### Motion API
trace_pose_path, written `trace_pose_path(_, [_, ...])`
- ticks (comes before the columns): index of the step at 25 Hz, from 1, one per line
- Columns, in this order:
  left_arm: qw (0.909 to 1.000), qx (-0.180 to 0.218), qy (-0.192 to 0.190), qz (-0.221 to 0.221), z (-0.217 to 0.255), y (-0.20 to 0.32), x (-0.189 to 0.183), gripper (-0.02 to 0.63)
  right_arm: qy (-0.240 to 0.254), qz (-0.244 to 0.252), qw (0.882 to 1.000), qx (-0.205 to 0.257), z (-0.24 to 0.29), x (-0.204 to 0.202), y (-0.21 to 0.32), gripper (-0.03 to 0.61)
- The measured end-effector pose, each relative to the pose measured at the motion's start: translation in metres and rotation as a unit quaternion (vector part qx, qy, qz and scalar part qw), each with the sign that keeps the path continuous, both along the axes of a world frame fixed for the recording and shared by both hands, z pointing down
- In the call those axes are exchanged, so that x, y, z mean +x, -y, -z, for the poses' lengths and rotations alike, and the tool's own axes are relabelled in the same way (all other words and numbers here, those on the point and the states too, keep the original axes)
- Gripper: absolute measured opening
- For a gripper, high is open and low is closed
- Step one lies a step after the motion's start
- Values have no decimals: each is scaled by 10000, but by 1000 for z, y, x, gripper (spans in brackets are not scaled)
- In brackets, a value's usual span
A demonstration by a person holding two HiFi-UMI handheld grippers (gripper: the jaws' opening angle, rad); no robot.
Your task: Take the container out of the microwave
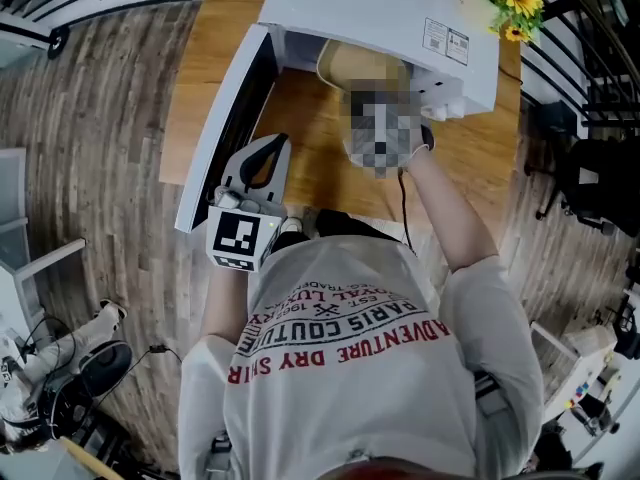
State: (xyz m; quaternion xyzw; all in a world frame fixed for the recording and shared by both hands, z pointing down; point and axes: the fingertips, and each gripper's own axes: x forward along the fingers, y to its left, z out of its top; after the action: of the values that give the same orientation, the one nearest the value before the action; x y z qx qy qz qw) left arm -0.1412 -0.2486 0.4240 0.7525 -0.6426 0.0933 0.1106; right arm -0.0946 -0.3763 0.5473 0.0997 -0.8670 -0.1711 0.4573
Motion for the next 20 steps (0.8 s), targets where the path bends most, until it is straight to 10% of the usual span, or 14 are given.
trace_pose_path(10, [9978, 165, 4, -647, 16, -26, 20, 14, 924, -883, 9916, -208, 53, 36, -60, 35])
trace_pose_path(20, [9912, 448, 132, -1238, 38, -36, 34, 14, 2452, -2513, 9363, -106, 113, 91, -92, 35])
